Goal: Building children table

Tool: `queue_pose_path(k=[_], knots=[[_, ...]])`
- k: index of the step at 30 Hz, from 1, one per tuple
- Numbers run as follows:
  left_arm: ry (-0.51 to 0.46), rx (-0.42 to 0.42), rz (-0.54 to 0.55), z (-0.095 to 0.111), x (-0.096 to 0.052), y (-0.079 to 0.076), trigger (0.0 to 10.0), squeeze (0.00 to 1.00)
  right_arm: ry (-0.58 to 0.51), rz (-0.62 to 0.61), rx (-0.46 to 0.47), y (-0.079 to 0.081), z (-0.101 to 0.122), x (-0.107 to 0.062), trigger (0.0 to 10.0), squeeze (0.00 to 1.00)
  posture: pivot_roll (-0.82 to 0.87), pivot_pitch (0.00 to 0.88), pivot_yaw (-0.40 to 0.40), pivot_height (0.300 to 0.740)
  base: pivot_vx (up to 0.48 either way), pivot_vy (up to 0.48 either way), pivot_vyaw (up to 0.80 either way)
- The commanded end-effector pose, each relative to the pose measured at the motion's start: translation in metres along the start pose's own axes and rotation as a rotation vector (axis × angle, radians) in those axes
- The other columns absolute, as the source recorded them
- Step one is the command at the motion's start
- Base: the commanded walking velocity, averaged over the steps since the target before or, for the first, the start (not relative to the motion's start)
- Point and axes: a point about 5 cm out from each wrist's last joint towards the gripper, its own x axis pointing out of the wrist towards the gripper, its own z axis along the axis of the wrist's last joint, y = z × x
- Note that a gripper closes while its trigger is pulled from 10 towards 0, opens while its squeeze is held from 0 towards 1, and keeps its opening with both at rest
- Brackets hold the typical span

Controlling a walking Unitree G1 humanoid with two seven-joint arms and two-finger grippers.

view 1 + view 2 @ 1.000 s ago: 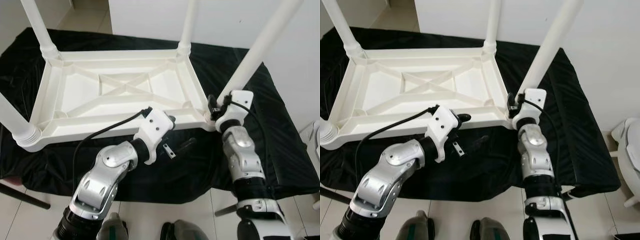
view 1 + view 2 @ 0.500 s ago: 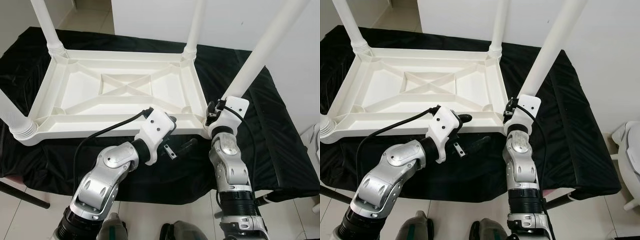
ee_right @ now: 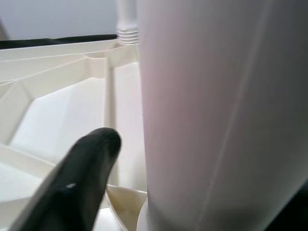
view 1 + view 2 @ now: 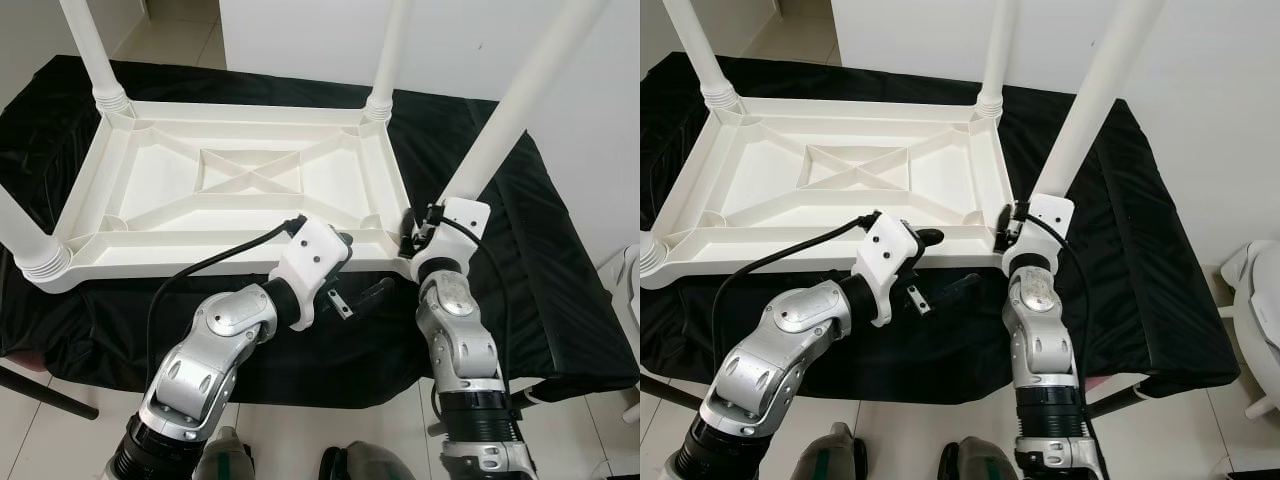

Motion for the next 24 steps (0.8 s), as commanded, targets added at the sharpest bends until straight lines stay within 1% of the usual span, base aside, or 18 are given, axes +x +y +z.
queue_pose_path(k=[1, 3, 5, 6, 7, 8, 9, 10, 11, 12, 13, 16, 18, 19, 20, 21, 23, 24], knots=[[-0.003, 0.002, 0.021, 0.0, 0.001, 0.001, 10.0, 0.0, -0.026, 0.074, 0.018, -0.003, 0.005, 0.006, 10.0, 1.0, 0.01, 0.015, -0.072, 0.74, 0.0, 0.0, 0.0], [-0.003, 0.002, 0.021, 0.0, 0.001, 0.001, 10.0, 0.0, -0.026, 0.074, 0.018, -0.003, 0.005, 0.006, 10.0, 1.0, 0.01, 0.015, -0.072, 0.74, 0.0, 0.0, 0.0], [-0.003, 0.002, 0.021, 0.0, 0.001, 0.001, 10.0, 0.0, -0.039, 0.101, 0.023, -0.005, 0.007, 0.008, 10.0, 1.0, 0.01, 0.015, -0.072, 0.74, 0.0, 0.0, 0.0], [-0.005, 0.004, 0.022, 0.001, 0.001, 0.001, 10.0, 0.0, -0.048, 0.16, 0.029, -0.007, 0.011, 0.01, 10.0, 0.0, 0.01, 0.022, -0.07, 0.74, 0.0, 0.0, 0.0], [-0.005, 0.004, 0.022, 0.001, 0.001, 0.001, 10.0, 0.0, -0.048, 0.16, 0.029, -0.007, 0.011, 0.01, 10.0, 0.0, 0.01, 0.022, -0.07, 0.74, 0.0, 0.0, 0.0], [-0.006, 0.004, 0.024, 0.002, 0.002, 0.002, 10.0, 0.0, -0.051, 0.21, 0.026, -0.01, 0.013, 0.012, 10.0, 0.0, 0.01, 0.025, -0.068, 0.74, 0.0, 0.0, 0.0], [-0.006, 0.004, 0.024, 0.002, 0.002, 0.002, 10.0, 0.0, -0.051, 0.21, 0.026, -0.01, 0.013, 0.012, 10.0, 0.0, 0.01, 0.025, -0.068, 0.74, 0.0, 0.0, 0.0], [-0.008, 0.006, 0.027, 0.002, 0.002, 0.003, 10.0, 0.0, -0.052, 0.274, 0.018, -0.013, 0.016, 0.014, 10.0, 0.0, 0.01, 0.027, -0.07, 0.74, 0.0, 0.0, 0.0], [-0.008, 0.006, 0.027, 0.002, 0.002, 0.003, 10.0, 0.0, -0.052, 0.274, 0.018, -0.013, 0.016, 0.014, 10.0, 0.0, 0.01, 0.027, -0.07, 0.74, 0.0, 0.0, 0.0], [-0.01, 0.008, 0.03, 0.003, 0.002, 0.004, 10.0, 0.0, -0.047, 0.345, 0.011, -0.016, 0.017, 0.015, 10.0, 0.0, 0.01, 0.027, -0.071, 0.74, 0.0, 0.0, 0.0], [-0.01, 0.008, 0.03, 0.003, 0.002, 0.004, 10.0, 0.0, -0.047, 0.345, 0.011, -0.016, 0.017, 0.015, 10.0, 0.0, 0.01, 0.027, -0.071, 0.74, 0.0, 0.0, 0.0], [-0.015, 0.011, 0.035, 0.004, 0.002, 0.005, 10.0, 0.0, -0.029, 0.481, -0.022, -0.024, 0.015, 0.017, 10.0, 0.0, 0.01, 0.026, -0.074, 0.74, 0.0, 0.0, 0.0], [-0.017, 0.011, 0.036, 0.005, 0.002, 0.005, 10.0, 0.0, -0.028, 0.498, -0.03, -0.026, 0.015, 0.018, 10.0, 0.0, 0.01, 0.026, -0.074, 0.74, 0.0, 0.0, 0.0], [-0.019, 0.012, 0.038, 0.005, 0.003, 0.005, 10.0, 0.0, -0.017, 0.538, -0.043, -0.029, 0.013, 0.019, 10.0, 0.0, 0.02, 0.023, -0.075, 0.74, 0.0, 0.0, 0.0], [-0.019, 0.012, 0.038, 0.005, 0.003, 0.005, 10.0, 0.0, -0.017, 0.538, -0.043, -0.029, 0.013, 0.019, 10.0, 0.0, 0.02, 0.023, -0.075, 0.74, 0.0, 0.0, 0.0], [-0.02, 0.014, 0.04, 0.006, 0.002, 0.006, 10.0, 0.0, 0.005, 0.575, -0.049, -0.031, 0.009, 0.02, 10.0, 0.0, 0.02, 0.022, -0.075, 0.74, 0.0, 0.0, 0.0], [-0.02, 0.014, 0.04, 0.006, 0.002, 0.006, 10.0, 0.0, 0.005, 0.575, -0.049, -0.031, 0.009, 0.02, 10.0, 0.0, 0.02, 0.022, -0.075, 0.74, 0.0, 0.0, 0.0], [-0.02, 0.014, 0.041, 0.006, 0.002, 0.006, 10.0, 0.0, 0.021, 0.6, -0.05, -0.033, 0.007, 0.021, 10.0, 0.0, 0.02, 0.022, -0.075, 0.74, 0.0, 0.0, 0.0]])
